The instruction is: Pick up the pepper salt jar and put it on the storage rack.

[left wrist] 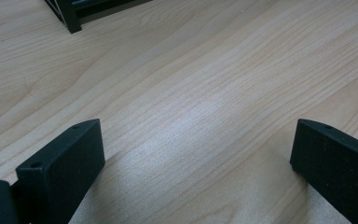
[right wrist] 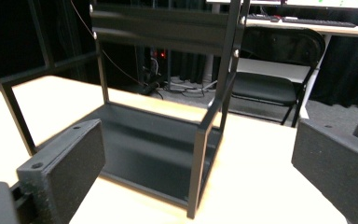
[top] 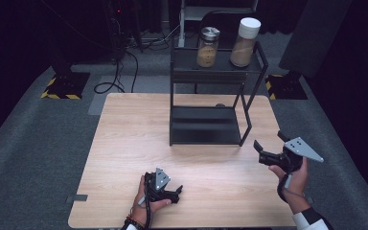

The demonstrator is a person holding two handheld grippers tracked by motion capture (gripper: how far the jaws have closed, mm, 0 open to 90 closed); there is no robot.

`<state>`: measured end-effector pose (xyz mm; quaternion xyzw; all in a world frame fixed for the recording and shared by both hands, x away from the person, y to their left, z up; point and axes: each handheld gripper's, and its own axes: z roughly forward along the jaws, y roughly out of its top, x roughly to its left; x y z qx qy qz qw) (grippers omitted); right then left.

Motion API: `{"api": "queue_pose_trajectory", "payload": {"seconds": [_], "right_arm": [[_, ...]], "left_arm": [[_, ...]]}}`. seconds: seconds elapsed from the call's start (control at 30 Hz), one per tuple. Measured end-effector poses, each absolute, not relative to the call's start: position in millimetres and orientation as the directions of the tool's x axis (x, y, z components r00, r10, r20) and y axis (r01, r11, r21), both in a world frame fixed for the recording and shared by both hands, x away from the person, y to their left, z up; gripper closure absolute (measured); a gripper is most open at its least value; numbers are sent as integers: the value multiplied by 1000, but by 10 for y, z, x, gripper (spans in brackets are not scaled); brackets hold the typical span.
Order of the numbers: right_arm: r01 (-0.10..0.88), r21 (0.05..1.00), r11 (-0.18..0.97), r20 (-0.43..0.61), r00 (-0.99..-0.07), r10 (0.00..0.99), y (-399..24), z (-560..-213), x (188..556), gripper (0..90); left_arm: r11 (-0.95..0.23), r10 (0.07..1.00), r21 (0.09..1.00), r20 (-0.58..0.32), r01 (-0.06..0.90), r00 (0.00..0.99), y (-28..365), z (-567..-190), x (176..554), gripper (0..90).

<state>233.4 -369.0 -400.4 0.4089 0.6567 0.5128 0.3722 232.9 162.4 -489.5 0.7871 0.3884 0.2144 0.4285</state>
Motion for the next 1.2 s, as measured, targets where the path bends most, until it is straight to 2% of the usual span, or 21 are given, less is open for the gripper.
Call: {"api": "queue_pose_trajectory", "payload": {"seconds": [0.73, 1.2], "right_arm": [[304, 937, 169, -38, -394, 918, -3789, -4578, 2096, 24], [342, 923, 178, -34, -388, 921, -3808, -4762, 2027, 24]], "left_arm": [[-332, 796, 841, 7, 427, 605, 1618, -4896, 2330, 28], [-331, 796, 841, 6, 427, 605, 1619, -4896, 2331, 28]]}}
